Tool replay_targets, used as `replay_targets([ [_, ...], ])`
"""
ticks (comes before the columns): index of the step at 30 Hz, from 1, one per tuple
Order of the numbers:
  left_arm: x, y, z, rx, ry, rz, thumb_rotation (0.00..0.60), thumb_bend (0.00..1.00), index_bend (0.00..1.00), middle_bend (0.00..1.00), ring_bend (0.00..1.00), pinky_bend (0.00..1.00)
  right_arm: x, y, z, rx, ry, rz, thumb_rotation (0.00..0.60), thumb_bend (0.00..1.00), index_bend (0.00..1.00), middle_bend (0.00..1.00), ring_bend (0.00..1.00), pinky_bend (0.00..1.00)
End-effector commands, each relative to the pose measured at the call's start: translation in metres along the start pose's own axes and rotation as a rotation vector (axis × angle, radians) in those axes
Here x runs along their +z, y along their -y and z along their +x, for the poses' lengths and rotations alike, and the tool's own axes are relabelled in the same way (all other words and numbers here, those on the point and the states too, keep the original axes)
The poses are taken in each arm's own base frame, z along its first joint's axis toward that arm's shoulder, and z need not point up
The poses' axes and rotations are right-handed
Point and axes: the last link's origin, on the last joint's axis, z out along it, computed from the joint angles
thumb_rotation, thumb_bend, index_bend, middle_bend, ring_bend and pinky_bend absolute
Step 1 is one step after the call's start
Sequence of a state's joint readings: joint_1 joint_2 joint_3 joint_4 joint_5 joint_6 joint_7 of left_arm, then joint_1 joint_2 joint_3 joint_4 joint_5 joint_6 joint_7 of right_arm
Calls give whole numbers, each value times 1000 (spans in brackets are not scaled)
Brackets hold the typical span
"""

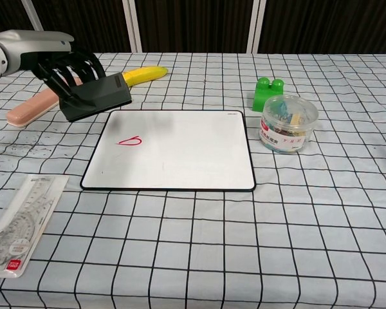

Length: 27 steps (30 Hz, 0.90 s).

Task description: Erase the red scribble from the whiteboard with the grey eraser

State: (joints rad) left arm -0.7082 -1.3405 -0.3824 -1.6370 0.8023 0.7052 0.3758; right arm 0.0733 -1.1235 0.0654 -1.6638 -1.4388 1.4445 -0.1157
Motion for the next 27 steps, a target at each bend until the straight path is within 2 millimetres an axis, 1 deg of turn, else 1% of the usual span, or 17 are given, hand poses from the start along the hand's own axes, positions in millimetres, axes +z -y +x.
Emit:
replay_targets([
  [1, 17, 5, 6, 64, 56, -17, 600, 296, 345, 434, 217, 276, 0, 0, 0, -1, -1, -2, 600, 33, 140, 107, 213, 212],
  [5, 30, 6, 4, 70, 102, -28, 600, 296, 345, 431, 214, 272, 0, 0, 0, -4, -1, -5, 600, 33, 140, 107, 213, 212],
  [9, 39, 6, 1, 82, 125, -42, 600, 296, 345, 431, 214, 270, 0, 0, 0, -4, 1, -7, 600, 32, 140, 107, 213, 212],
  [18, 46, -5, -13, 88, 128, -93, 600, 296, 334, 422, 214, 267, 1, -1, 0, -7, 3, -11, 600, 32, 140, 107, 213, 212],
  [22, 51, -6, -22, 91, 123, -100, 600, 297, 334, 422, 214, 266, 1, -2, 0, -8, 2, -12, 600, 32, 140, 107, 213, 212],
  [27, 59, -3, -28, 101, 99, -94, 600, 296, 334, 423, 214, 265, 0, -2, 0, -9, 2, -14, 600, 32, 140, 107, 213, 212],
])
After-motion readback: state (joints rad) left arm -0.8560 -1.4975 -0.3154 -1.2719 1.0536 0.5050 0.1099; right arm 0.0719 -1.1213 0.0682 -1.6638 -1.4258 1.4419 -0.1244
